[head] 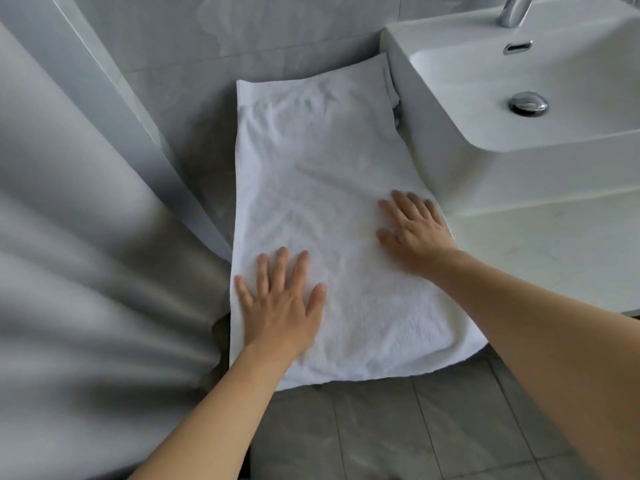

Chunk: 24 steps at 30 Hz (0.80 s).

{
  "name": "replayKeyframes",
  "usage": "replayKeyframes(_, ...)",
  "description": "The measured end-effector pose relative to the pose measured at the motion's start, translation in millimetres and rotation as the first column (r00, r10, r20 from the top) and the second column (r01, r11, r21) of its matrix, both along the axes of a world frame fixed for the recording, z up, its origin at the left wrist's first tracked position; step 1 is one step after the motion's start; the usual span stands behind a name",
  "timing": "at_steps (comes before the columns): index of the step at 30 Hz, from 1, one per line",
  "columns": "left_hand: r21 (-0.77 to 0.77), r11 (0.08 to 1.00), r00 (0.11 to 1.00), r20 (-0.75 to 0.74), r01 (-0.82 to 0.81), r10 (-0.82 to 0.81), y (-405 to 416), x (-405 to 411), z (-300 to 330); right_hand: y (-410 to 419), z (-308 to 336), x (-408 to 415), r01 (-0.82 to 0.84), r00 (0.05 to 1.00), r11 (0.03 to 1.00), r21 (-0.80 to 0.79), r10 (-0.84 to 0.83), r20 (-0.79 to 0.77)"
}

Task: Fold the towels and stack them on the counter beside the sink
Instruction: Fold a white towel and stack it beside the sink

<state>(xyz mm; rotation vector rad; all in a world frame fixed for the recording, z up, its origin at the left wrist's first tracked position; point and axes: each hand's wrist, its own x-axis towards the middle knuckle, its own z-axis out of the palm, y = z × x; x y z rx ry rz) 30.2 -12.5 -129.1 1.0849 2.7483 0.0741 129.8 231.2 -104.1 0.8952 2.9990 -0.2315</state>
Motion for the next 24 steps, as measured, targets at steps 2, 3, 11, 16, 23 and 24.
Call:
replayKeyframes(2, 0.004, 1.0, 1.0, -0.016, 0.018, -0.018, -1.1, -3.9, 0.9, 10.9, -13.6, 3.0, 0.036, 0.999, 0.999, -0.011, -0.036, 0.024)
replayKeyframes(3, 0.006, 1.0, 0.999, -0.037, 0.011, -0.011, 0.8, -8.9, 3.5, 13.0, -18.2, 3.6, 0.04, 0.999, 0.999, -0.013, -0.04, 0.022)
replayKeyframes(11, 0.069, 0.997, 0.999, -0.003, -0.044, 0.044, 125.8, -62.7, 38.1, 14.2, -22.3, 0.0, 0.06, 0.998, 0.998, -0.006, -0.06, -0.008)
replayKeyframes(16, 0.234, 0.965, 0.972, 0.172, 0.115, -0.157, 267.7, -85.5, 70.3, 12.8, -23.7, -0.3, 0.064, 0.998, 0.998, -0.01, -0.064, -0.029)
replayKeyframes(23, 0.312, 0.949, 0.995, 0.103, -0.038, 0.006, 352.8, -103.1, 69.9, 9.5, -19.4, 0.4, 0.062, 0.996, 0.998, -0.024, -0.064, -0.059)
replayKeyframes(24, 0.293, 0.955, 0.997, 0.075, -0.051, 0.031, 356.4, -106.2, 67.4, 9.2, -19.1, 0.7, 0.061, 0.996, 0.998, -0.026, -0.063, -0.06)
